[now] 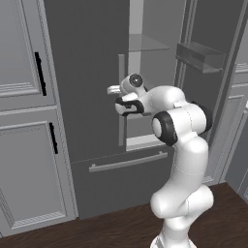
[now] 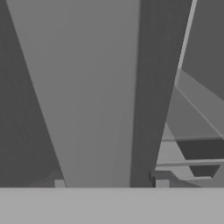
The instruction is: Grab a lemon wedge from the fridge and one ice cube from the ice bowl, and put them in the glass of lemonade.
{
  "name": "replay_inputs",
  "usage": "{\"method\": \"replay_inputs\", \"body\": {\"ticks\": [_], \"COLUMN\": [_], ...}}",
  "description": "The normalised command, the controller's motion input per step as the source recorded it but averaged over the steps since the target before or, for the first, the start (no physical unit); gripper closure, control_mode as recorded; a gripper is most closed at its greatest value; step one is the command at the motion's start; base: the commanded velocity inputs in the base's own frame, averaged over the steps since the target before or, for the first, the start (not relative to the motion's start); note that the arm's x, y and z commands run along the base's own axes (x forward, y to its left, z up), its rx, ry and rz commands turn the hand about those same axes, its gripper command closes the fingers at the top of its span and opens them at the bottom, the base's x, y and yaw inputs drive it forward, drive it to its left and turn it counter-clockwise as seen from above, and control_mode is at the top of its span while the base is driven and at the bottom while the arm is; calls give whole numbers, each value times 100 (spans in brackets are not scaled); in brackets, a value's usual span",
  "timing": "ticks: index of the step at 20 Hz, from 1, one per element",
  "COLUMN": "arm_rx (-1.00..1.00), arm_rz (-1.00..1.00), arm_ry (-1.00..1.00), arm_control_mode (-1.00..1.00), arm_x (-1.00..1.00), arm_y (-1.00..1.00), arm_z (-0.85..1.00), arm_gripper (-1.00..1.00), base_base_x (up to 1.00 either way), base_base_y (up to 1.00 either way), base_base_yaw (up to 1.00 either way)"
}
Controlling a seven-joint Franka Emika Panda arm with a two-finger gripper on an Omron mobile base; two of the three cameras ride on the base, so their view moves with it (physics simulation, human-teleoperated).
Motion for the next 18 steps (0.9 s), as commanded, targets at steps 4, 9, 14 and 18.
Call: {"method": "replay_inputs", "body": {"ticks": [4, 9, 14, 18], "arm_rx": [0, 0, 0, 0], "arm_rz": [0, 0, 0, 1], "arm_ry": [0, 0, 0, -2], "arm_control_mode": [-100, -100, -100, -100], "arm_x": [7, 5, 0, -21], "arm_y": [18, 17, 34, 63], "arm_z": [0, 0, 0, 0], "arm_gripper": [100, 100, 100, 100], "base_base_x": [0, 0, 0, 0], "base_base_y": [0, 0, 0, 0], "base_base_yaw": [0, 0, 0, 0]}}
